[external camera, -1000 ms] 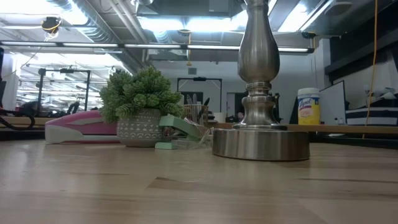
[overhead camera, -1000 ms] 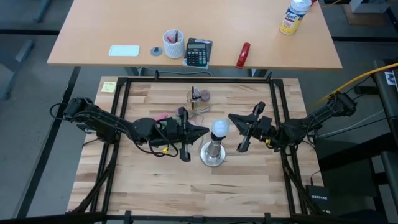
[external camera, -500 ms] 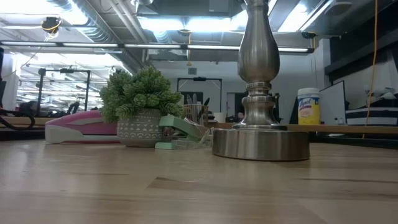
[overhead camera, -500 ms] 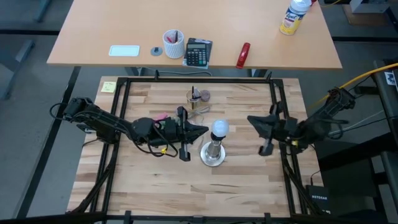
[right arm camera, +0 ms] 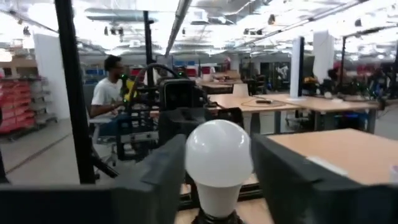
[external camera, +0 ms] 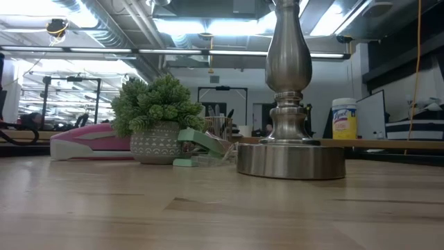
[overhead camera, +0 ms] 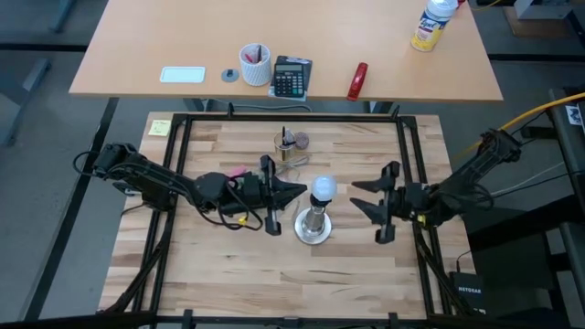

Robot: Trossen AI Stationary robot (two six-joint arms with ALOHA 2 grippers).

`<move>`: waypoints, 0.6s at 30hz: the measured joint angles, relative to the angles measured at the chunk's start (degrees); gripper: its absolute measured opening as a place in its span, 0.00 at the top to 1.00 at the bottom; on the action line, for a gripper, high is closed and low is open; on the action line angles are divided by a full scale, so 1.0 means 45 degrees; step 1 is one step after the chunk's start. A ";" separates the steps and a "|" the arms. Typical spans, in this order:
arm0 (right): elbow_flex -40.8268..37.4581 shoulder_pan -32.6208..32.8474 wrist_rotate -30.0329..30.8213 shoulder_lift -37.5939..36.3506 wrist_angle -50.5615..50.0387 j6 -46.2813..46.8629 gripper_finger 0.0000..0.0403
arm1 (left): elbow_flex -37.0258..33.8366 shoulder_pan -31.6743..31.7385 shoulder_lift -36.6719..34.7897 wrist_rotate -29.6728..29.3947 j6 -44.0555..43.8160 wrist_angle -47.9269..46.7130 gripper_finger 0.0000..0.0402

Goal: Screw lightbulb
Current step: Remove the lightbulb from the lamp

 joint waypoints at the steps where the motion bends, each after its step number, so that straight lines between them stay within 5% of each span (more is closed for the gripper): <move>1: 0.0000 -0.0106 0.0004 0.0066 0.0045 0.0196 0.50 | 0.0002 0.0000 -0.0005 -0.0026 0.0001 -0.0083 1.00; 8: 0.0000 -0.0415 -0.0169 0.0782 -0.0267 0.0810 0.28 | 0.0000 0.0000 -0.0010 -0.0073 0.0008 -0.0211 1.00; 18: 0.0000 -0.1209 -0.0183 0.1544 -0.0765 0.1802 0.26 | 0.0002 0.0015 -0.0010 -0.0072 -0.0026 -0.0346 1.00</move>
